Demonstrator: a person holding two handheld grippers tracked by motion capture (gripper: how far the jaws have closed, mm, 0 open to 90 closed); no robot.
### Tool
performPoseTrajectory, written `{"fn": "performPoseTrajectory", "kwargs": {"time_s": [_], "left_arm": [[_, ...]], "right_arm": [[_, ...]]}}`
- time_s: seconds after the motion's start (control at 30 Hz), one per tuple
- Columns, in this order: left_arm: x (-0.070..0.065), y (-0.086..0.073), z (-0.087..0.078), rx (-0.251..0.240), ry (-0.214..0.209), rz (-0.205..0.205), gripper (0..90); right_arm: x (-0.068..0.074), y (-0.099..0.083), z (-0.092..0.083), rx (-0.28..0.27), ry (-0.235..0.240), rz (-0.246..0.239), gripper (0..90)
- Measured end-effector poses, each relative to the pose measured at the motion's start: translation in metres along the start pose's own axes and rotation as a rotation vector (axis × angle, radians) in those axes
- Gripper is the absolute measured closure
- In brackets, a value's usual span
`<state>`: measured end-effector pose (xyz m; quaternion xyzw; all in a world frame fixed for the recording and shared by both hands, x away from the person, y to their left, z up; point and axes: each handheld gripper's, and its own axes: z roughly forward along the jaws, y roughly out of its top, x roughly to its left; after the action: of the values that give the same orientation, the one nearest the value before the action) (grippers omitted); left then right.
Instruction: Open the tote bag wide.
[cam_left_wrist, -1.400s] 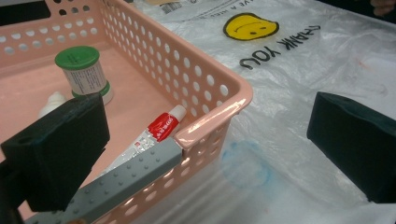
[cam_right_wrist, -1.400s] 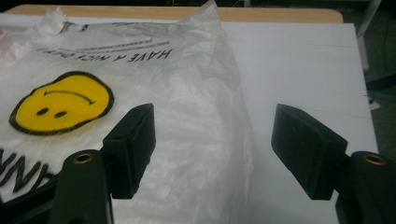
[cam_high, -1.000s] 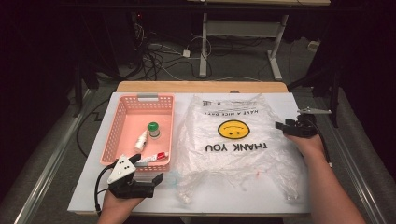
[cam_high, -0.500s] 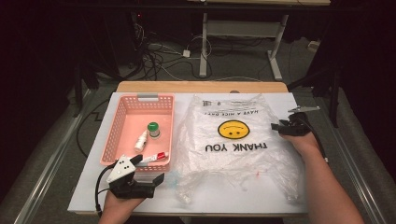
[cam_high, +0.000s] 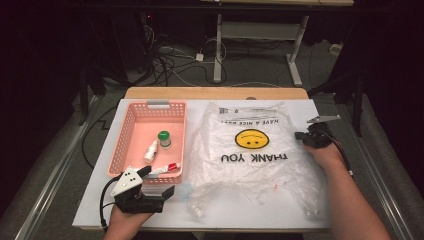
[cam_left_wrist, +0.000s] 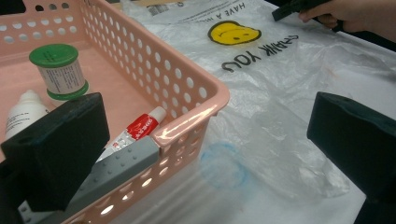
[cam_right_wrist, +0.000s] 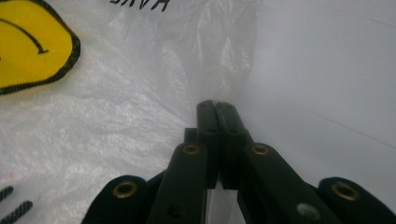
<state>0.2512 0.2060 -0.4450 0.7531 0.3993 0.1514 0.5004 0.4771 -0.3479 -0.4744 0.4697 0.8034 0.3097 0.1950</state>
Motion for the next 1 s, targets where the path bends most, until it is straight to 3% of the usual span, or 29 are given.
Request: {"fn": "performPoseTrajectory", "kwargs": {"time_s": [0.07,0.13,0.17,0.23,0.3,0.37,0.43,0.53,0.6,0.7,0.77,0.87,1.0], "left_arm": [[0.000,0.000,0.001,0.007,-0.001,-0.007,0.0],[0.000,0.000,0.002,0.008,-0.003,-0.008,0.0],[0.000,0.001,0.002,0.009,-0.003,-0.005,0.0],[0.000,0.001,0.004,0.012,-0.003,-0.001,0.0],[0.000,0.001,0.004,0.020,-0.010,0.002,0.0],[0.000,0.000,0.002,0.015,-0.013,-0.006,0.0],[0.000,0.000,0.001,0.007,-0.008,-0.008,0.0],[0.000,0.001,0.001,0.006,-0.006,-0.009,0.0],[-0.001,0.001,0.002,0.011,-0.009,-0.003,0.0],[-0.003,0.001,0.003,0.016,-0.012,0.006,0.0],[-0.004,0.001,0.004,0.016,-0.014,0.011,0.0],[-0.006,0.001,0.004,0.015,-0.015,0.017,0.0],[-0.008,0.001,0.005,0.015,-0.012,0.015,0.0]], "right_arm": [[-0.012,-0.001,-0.006,-0.017,-0.042,0.048,90.0],[-0.018,-0.003,-0.008,-0.015,-0.056,0.058,90.0],[-0.031,-0.007,-0.014,-0.022,-0.092,0.096,90.0],[-0.038,-0.010,-0.016,-0.030,-0.110,0.121,90.0],[-0.055,-0.019,-0.025,-0.034,-0.154,0.177,90.0],[-0.060,-0.023,-0.027,-0.029,-0.161,0.190,90.0],[-0.068,-0.034,-0.035,-0.028,-0.210,0.207,90.0],[-0.074,-0.047,-0.044,-0.029,-0.237,0.230,90.0],[-0.074,-0.051,-0.047,-0.034,-0.240,0.231,90.0],[-0.071,-0.063,-0.061,-0.080,-0.252,0.239,67.4],[-0.071,-0.065,-0.067,-0.096,-0.259,0.233,62.5],[-0.055,-0.072,-0.107,-0.196,-0.222,0.213,56.6],[-0.013,-0.098,-0.144,-0.228,-0.154,0.189,53.3]]}}
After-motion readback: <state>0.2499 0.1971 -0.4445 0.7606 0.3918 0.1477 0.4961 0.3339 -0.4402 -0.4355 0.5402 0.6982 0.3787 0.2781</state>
